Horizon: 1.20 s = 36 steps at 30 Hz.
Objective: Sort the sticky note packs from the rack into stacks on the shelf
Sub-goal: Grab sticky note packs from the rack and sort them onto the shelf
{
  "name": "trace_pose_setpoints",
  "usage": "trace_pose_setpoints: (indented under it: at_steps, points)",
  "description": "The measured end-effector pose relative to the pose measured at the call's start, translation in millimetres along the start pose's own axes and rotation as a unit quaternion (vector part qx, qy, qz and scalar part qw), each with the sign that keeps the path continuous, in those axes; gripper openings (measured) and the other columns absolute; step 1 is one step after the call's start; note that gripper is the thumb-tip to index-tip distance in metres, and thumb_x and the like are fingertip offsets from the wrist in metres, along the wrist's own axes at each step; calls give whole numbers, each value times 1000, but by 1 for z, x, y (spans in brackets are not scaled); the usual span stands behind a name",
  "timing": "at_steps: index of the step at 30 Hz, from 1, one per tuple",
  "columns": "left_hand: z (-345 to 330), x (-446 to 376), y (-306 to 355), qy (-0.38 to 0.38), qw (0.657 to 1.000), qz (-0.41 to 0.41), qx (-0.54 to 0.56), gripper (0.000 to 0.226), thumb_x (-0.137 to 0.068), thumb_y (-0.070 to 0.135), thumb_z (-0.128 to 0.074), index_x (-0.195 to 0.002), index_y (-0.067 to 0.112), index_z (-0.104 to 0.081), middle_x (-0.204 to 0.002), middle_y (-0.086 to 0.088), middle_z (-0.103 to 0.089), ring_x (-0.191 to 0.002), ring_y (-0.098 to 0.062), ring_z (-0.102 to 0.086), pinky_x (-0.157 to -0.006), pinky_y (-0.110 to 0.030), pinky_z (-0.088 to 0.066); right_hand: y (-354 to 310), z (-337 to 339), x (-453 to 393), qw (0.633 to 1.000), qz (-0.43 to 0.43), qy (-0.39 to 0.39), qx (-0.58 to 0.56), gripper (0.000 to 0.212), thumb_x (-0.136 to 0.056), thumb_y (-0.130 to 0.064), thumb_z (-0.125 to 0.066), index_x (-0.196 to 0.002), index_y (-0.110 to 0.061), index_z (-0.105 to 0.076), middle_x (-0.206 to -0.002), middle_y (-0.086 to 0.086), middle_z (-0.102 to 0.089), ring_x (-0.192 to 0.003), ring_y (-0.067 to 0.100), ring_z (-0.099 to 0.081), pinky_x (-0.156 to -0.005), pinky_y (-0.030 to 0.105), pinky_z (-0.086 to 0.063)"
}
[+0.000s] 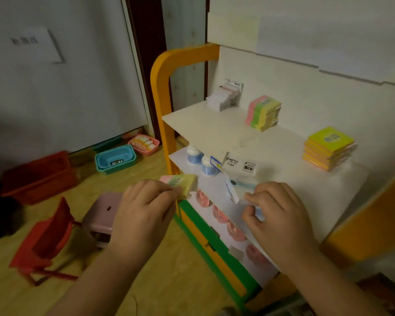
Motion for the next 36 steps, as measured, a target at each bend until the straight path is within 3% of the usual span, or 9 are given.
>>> trace_pose_setpoints:
  at_steps: [8, 13, 18, 24, 28, 31, 36]
  points:
    - [-56, -74, -46, -19, 1000, -6, 20, 25, -88, 29, -57, -97, 12, -74, -103, -3, -66, -93, -23, -59, -77, -40, -48, 45, -45, -55, 1000, -14, 26, 6, 20, -91, -8, -56, -75, -5, -68, -84, 7, -62, -75, 29, -58, -67, 42, -50]
    - [-87, -119, -55, -18, 999, -25, 34, 20, -86, 21, -61, -98, 12, -74, -103, -5, -66, -94, -22, -58, -80, -34, -45, 65, -63, -74, 998, -45, 35, 24, 14, -88, -6, -60, -77, -6, -69, -84, 7, -63, -76, 28, -59, -67, 40, -51]
    - [-117, -160, -61, -20, 995, -60, 74, 16, -86, 18, -64, -98, 12, -74, -100, -4, -65, -91, -23, -59, -73, -38, -48, 76, -68, -75, 996, -78, 26, 40, 8, -81, -3, -63, -79, -8, -70, -86, 5, -63, -79, 27, -58, -67, 39, -50]
    - [-159, -223, -52, 13, 984, -118, 133, 14, -87, 15, -65, -98, 10, -73, -91, -6, -63, -83, -22, -56, -67, -37, -47, 98, -83, -67, 986, -130, 23, 97, 14, -88, -11, -56, -80, -8, -68, -88, 6, -61, -80, 27, -57, -65, 40, -50]
    - [-196, -267, -51, 27, 968, -177, 177, 12, -87, 15, -66, -92, 8, -74, -86, -8, -64, -81, -22, -56, -70, -30, -43, 104, -80, -72, 971, -171, 41, 160, 26, -93, -15, -54, -74, -5, -69, -85, 7, -64, -80, 25, -57, -71, 33, -49]
    - [-228, -301, -53, 22, 956, -207, 207, 12, -87, 13, -67, -95, 8, -75, -85, -8, -65, -81, -21, -54, -70, -33, -43, 104, -78, -79, 958, -204, 32, 196, 20, -90, -16, -58, -74, -8, -65, -85, 5, -61, -78, 22, -55, -75, 25, -45]
    - [-284, -363, -45, 9, 932, -257, 254, 14, -83, 6, -71, -96, 8, -75, -86, -9, -64, -79, -28, -57, -68, -38, -44, 92, -81, -81, 927, -251, 22, 278, 19, -85, -17, -61, -73, -5, -70, -85, 8, -64, -80, 22, -56, -67, 32, -52]
Point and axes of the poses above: each hand's wrist, its own x-axis away from the middle knuckle, its own z-axis out of the back of the hand, y = z × x, the point moved 1 cm from there along -x, towards the middle knuckle
